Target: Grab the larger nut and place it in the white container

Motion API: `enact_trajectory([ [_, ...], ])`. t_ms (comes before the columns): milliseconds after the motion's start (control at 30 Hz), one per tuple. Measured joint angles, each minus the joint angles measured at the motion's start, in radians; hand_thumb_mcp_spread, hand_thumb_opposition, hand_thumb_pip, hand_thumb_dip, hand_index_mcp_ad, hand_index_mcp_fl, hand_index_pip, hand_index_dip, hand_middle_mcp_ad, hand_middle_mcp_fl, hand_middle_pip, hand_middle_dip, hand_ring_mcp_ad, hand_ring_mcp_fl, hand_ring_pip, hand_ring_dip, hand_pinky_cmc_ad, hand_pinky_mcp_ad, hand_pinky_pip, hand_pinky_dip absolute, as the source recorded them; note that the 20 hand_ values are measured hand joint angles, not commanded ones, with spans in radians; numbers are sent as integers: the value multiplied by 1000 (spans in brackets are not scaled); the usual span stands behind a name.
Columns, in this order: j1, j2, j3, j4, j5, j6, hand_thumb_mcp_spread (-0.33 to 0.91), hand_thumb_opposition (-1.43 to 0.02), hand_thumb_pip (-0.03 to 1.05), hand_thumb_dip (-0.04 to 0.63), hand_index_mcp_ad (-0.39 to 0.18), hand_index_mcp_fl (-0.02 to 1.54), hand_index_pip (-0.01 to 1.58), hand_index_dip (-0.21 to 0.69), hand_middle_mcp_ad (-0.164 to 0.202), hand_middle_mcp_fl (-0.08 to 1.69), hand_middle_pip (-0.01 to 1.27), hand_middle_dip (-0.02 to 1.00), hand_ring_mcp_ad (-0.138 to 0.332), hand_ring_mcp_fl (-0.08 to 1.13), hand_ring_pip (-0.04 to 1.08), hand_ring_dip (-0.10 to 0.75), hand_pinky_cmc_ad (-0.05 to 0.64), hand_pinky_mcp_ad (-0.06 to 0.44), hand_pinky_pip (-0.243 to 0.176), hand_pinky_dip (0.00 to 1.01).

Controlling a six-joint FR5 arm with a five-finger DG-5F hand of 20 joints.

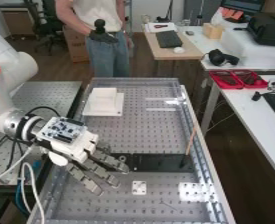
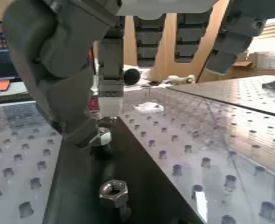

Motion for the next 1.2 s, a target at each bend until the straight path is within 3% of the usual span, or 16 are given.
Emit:
enact_trajectory([
  [100,0,-2,-3,14,-7,-8,387,-869,667,269,-127,2,1543,342,37,7,138,171,145,2,98,49,328,271,-44,195],
  [1200,-18,-29,15,-4,-47,-17,387,-869,670,269,-127,5,1557,312,37,7,138,175,143,2,98,49,328,271,-44,225],
])
